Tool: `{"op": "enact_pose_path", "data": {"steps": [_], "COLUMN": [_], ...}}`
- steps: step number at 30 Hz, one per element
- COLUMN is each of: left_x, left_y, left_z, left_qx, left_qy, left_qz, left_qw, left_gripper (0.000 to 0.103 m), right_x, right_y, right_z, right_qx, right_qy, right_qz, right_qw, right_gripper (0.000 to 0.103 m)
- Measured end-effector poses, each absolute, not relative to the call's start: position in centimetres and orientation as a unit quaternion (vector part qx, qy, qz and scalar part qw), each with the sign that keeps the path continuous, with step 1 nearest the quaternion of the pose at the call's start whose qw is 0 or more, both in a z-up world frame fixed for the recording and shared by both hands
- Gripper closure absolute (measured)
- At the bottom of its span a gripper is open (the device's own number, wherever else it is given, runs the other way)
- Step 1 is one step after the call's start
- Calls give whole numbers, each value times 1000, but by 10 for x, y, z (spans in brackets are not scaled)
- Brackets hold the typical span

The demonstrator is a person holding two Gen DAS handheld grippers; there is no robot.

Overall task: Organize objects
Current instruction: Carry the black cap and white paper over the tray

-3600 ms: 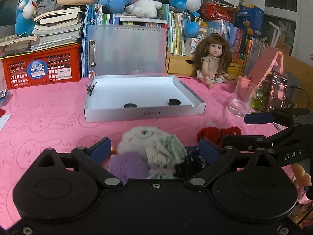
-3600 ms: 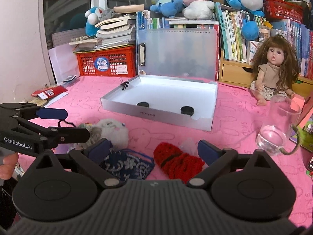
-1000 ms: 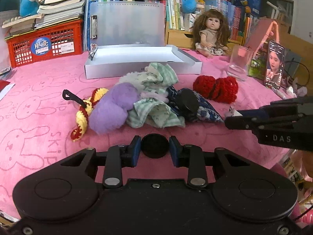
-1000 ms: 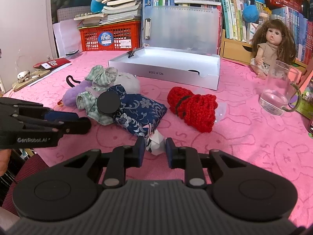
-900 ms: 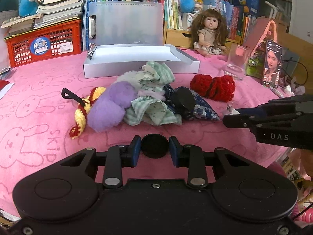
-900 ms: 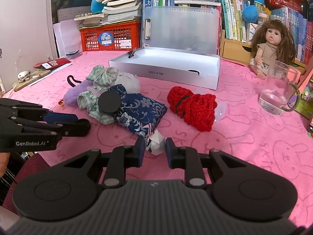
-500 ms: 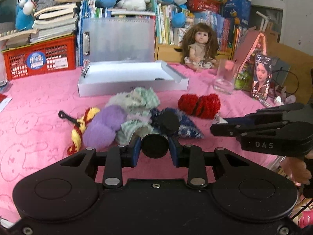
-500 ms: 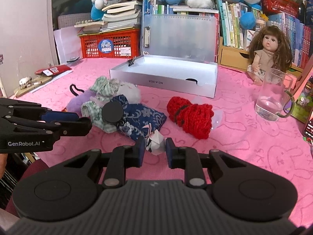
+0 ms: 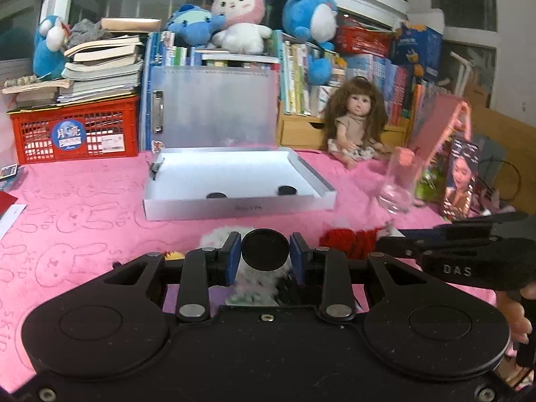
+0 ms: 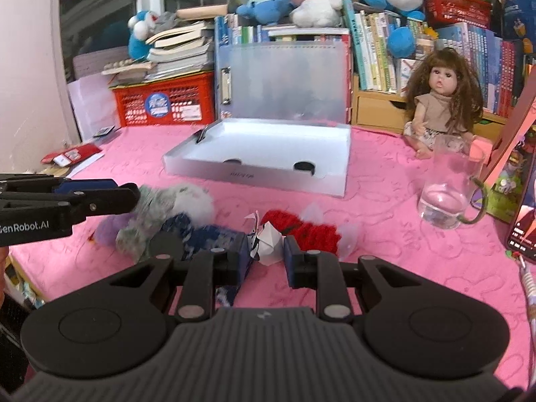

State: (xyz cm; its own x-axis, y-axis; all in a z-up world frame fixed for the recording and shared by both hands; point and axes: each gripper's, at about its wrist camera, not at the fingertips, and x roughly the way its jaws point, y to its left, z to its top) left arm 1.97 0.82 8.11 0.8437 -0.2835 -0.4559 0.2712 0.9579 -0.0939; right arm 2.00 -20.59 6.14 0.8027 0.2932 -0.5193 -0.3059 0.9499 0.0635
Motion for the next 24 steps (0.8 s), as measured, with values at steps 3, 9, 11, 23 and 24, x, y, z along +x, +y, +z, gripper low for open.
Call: {"op": "enact_pose_path", "data": {"steps": [3,9,11,23,24], "left_x": [32,49,55,94,97], "left_y": [12,14,15,21,21], "left_z": [84,87,89,92,91], "left_qx": [-20,-24,-27,-53,-54], "left_qy": [242,244,245,252,253], "left_qz": [-138,-130,-128,-111,-110], "left_qw": [960,961,961,960,960], "left_gripper": [73,73,73,73,73], "right_x": [27,37,40,73,77], "right_y": [-207,-208,-207,-209,-210], "right_z": [66,72,74,79,79], "right_qx": [-8,-14,-16,1,5], "right_qy": [270,266,265,277,282], "right_qz": [151,146,146,143,143], "right_qw": [951,953,953,950,949], "right_gripper": [76,76,76,75,75]}}
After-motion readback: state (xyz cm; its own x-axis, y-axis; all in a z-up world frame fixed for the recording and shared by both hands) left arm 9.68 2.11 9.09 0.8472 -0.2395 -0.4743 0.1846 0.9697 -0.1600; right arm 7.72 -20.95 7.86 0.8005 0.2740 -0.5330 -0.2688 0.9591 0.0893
